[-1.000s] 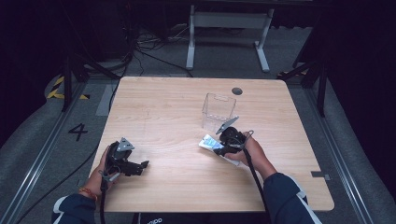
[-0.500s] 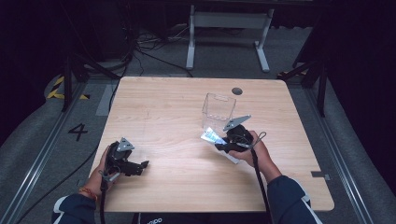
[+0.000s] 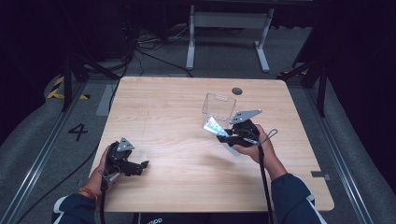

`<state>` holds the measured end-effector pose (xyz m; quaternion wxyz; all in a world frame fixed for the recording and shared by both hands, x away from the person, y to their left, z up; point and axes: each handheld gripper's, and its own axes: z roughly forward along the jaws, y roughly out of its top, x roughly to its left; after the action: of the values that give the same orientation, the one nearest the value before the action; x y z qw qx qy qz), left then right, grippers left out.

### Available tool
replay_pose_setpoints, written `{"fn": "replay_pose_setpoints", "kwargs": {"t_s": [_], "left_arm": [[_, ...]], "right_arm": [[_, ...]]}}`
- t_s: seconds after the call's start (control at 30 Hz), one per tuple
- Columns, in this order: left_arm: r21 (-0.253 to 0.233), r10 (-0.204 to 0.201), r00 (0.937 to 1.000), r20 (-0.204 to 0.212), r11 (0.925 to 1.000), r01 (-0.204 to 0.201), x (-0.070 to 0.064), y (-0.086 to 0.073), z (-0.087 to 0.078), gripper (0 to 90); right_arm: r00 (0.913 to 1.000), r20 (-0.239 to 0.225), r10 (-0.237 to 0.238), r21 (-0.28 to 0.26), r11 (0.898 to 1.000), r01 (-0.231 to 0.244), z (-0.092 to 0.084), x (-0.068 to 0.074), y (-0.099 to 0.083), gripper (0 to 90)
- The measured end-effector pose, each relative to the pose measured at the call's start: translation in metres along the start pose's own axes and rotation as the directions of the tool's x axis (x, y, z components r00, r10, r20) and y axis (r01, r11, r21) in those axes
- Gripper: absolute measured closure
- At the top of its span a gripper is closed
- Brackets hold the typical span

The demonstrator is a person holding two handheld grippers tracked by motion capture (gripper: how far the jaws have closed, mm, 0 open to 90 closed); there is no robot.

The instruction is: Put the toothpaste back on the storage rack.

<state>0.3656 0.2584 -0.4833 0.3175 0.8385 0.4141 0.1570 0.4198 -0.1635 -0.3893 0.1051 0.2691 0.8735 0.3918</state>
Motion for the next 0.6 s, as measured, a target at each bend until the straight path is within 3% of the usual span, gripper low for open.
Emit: {"fn": "replay_pose_setpoints", "kwargs": {"t_s": [0.23, 0.57, 0.6], "left_arm": [[-0.002, 0.002, 1.0000, -0.002, 1.0000, -0.002, 0.000, 0.000, 0.000, 0.3], [-0.002, 0.005, 1.0000, -0.003, 1.0000, -0.005, 0.000, 0.000, 0.000, 0.3], [0.001, -0.009, 1.0000, 0.002, 1.0000, 0.009, -0.001, 0.000, 0.000, 0.3]], "right_arm": [[0.9998, 0.008, -0.020, -0.072, 0.997, 0.020, -0.019, -0.004, 0.016, 67.9], [0.9993, 0.028, -0.023, -0.126, 0.992, 0.026, -0.029, -0.015, 0.034, 68.0], [0.9993, 0.031, -0.022, -0.141, 0.990, 0.026, -0.030, -0.017, 0.038, 68.1]]}}
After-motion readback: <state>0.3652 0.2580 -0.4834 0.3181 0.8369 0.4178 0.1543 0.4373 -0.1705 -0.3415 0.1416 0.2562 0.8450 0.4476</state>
